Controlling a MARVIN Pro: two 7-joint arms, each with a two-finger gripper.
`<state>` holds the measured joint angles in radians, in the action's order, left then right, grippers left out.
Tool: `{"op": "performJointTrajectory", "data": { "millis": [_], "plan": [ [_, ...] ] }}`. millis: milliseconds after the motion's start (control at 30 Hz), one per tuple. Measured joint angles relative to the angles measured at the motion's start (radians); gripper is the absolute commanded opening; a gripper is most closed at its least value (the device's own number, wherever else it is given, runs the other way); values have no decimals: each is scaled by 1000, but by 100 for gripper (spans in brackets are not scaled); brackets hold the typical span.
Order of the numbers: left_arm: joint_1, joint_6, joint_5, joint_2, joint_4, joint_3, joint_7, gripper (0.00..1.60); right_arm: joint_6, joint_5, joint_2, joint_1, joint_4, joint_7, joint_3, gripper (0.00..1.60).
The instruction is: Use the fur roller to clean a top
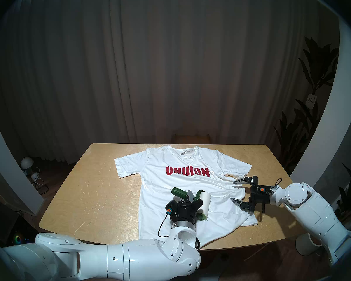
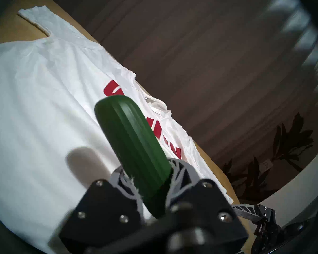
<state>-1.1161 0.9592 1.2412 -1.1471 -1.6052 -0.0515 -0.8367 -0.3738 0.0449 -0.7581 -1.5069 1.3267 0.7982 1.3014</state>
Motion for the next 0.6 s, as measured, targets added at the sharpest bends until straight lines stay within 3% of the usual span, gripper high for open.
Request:
{"op": "performJointTrajectory", "data": {
  "millis": [600],
  "plan": [
    [-55,-3,-81,86,-64,-43,-30,0,4,6,9,12,-2,2,-19,160]
  ]
}}
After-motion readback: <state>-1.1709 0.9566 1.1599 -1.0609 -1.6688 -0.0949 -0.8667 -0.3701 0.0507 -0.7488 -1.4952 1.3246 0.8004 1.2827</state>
